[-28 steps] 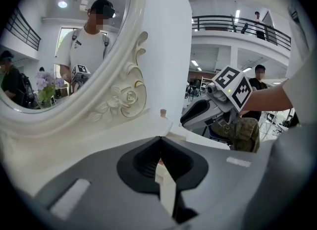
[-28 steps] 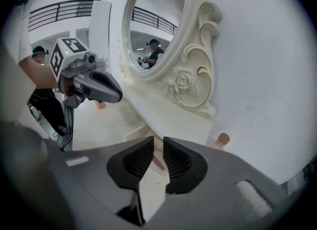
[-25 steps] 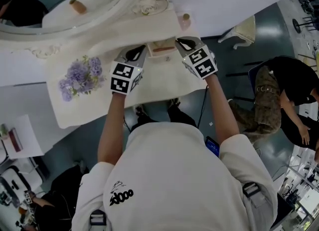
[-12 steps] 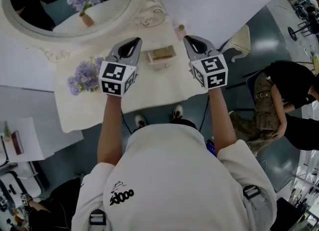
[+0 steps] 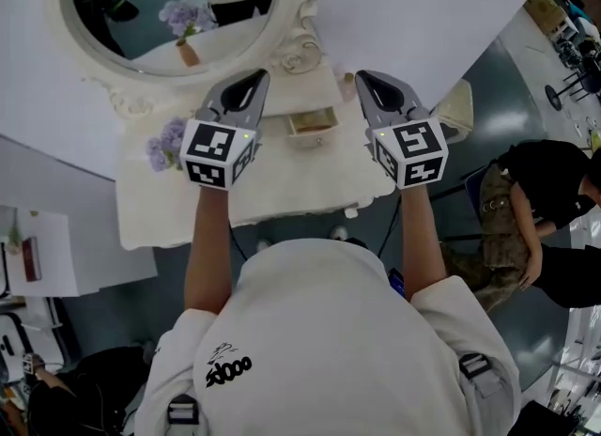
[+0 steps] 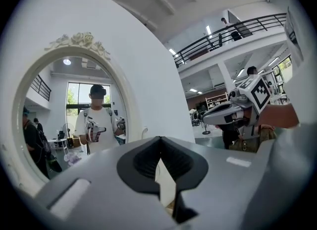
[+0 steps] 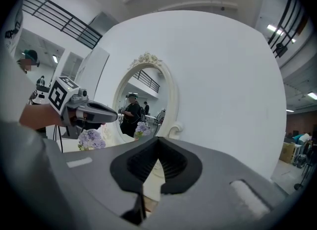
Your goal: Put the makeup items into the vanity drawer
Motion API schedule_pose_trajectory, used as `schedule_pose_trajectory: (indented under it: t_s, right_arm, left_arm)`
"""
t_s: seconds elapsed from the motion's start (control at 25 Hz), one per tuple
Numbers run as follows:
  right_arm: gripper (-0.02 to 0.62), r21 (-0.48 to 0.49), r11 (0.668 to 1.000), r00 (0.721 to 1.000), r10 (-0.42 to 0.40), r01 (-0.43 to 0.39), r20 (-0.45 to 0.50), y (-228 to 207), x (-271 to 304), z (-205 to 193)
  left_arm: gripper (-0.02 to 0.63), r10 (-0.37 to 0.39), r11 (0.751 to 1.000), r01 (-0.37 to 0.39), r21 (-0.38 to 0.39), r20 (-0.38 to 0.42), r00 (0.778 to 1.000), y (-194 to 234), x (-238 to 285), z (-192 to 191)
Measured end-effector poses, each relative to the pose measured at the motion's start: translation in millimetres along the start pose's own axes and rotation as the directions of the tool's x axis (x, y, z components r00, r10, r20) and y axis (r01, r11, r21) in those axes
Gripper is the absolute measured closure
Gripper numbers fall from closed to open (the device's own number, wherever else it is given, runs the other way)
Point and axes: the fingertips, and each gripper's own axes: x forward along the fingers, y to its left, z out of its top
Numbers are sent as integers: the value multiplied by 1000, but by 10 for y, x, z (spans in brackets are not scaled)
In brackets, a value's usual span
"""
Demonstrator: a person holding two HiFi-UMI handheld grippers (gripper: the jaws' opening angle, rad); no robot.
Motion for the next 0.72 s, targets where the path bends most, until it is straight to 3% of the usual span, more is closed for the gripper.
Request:
schedule_pose_trajectory:
  t_s: [0.28,0.72]
  right_arm:
    - [594,-56,998,999,13,-11,38,170,-202,258]
    - [594,-45,999,1000,15,-14,8,243,-305,183]
  left_arm:
    - [589,3,1000,-4,31,44,999,-117,-245,298]
    - [589,-11,999,10,32,16,1000,-283,-337,261]
